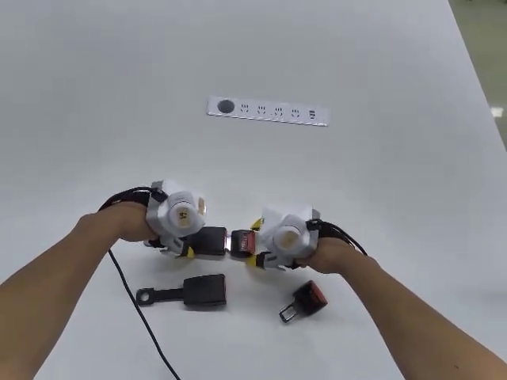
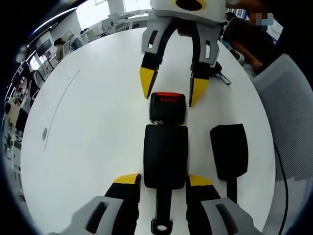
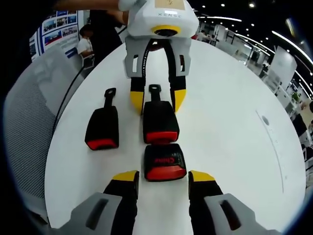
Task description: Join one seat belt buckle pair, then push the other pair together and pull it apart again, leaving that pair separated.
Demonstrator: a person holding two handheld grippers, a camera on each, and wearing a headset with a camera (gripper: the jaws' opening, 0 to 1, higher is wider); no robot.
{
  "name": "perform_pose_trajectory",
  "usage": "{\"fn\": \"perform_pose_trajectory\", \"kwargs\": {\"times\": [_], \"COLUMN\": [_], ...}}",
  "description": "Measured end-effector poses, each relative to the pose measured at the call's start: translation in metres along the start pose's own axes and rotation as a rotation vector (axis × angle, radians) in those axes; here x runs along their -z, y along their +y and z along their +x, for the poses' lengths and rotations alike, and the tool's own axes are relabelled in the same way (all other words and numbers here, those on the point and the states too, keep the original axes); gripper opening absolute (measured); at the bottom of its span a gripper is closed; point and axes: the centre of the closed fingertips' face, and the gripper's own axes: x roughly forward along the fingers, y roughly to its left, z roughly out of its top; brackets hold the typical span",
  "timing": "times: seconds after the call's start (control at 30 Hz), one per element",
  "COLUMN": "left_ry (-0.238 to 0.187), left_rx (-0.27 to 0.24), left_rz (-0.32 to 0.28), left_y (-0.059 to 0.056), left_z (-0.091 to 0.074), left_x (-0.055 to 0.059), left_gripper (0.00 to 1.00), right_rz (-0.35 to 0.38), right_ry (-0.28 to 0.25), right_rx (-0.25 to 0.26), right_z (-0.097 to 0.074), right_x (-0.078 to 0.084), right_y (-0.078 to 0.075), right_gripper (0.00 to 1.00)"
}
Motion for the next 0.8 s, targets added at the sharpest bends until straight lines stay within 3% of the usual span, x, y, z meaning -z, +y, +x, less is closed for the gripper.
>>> {"fn": "perform_pose_trajectory", "kwargs": {"times": [0.2, 0.47, 0.67, 0.8], "left_ry": [0.007, -0.018, -0.055, -0.077], "left_rx": [-0.03, -0.054, -0.048, -0.036], "left_rz": [0.006, -0.038, -0.086, -0.094], "left_y": [-0.003, -0.006, -0.019, -0.029], "left_z": [-0.008, -0.019, -0.035, -0.036], "left_x": [0.004, 0.007, 0.001, -0.001], "left_gripper": [0.41, 0.45, 0.47, 0.48], "right_rz": [0.007, 0.012, 0.029, 0.022], "right_ry": [-0.007, -0.012, -0.026, -0.016], "right_rx": [0.006, 0.016, 0.0, -0.011], "right_z": [-0.012, -0.026, -0.04, -0.049], "right_x": [0.003, 0.015, 0.025, 0.032], "right_y": [0.0, -0.002, 0.008, 0.015], "right_gripper": [0.42, 0.44, 0.46, 0.47]}}
